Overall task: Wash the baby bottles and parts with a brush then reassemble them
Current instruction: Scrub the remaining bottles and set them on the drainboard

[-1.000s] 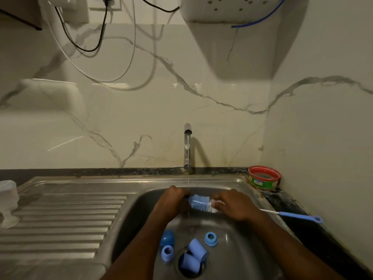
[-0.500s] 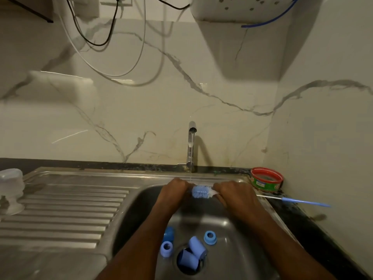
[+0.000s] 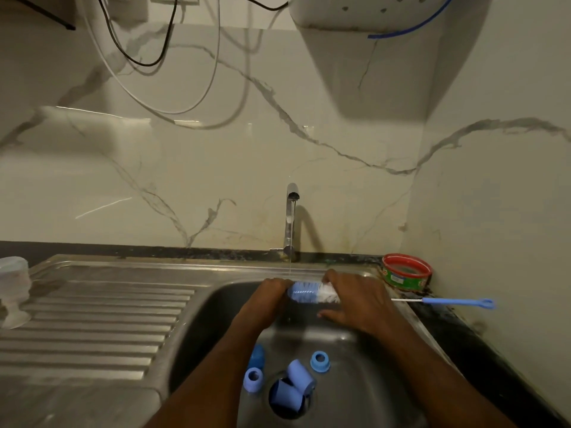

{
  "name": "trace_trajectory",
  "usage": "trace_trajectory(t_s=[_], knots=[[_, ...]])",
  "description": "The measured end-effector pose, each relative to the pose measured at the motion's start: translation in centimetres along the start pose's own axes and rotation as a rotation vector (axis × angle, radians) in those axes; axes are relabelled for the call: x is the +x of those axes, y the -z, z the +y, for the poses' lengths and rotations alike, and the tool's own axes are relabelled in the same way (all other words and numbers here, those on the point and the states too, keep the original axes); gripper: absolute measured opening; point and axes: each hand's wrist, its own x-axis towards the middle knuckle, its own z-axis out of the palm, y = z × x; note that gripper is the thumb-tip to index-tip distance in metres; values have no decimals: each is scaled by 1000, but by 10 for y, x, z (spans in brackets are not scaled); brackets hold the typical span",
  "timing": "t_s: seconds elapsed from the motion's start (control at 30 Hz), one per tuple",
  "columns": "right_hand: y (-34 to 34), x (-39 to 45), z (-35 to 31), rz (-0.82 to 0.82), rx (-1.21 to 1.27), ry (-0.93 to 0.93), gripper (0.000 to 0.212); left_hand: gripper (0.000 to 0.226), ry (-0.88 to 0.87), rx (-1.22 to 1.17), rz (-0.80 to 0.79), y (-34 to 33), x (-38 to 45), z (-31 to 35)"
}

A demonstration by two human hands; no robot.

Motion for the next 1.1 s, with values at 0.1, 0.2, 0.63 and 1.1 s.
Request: trace_trajectory(t_s=[0.1,0.2,0.63,1.1], knots=[[1,1,-6,9,-142,15,46,34,-54,-58,71,1,-4,-6],[0,3,-15,-24,-76,-89,36,36,-67,29,234,-1,-5,-12],[16,6,-16,-244,359,-320,43,24,9,31,314,0,0,-3],[10,6,-12,-310,780,-518,23,36,-43,58,137,-5,10,-12]])
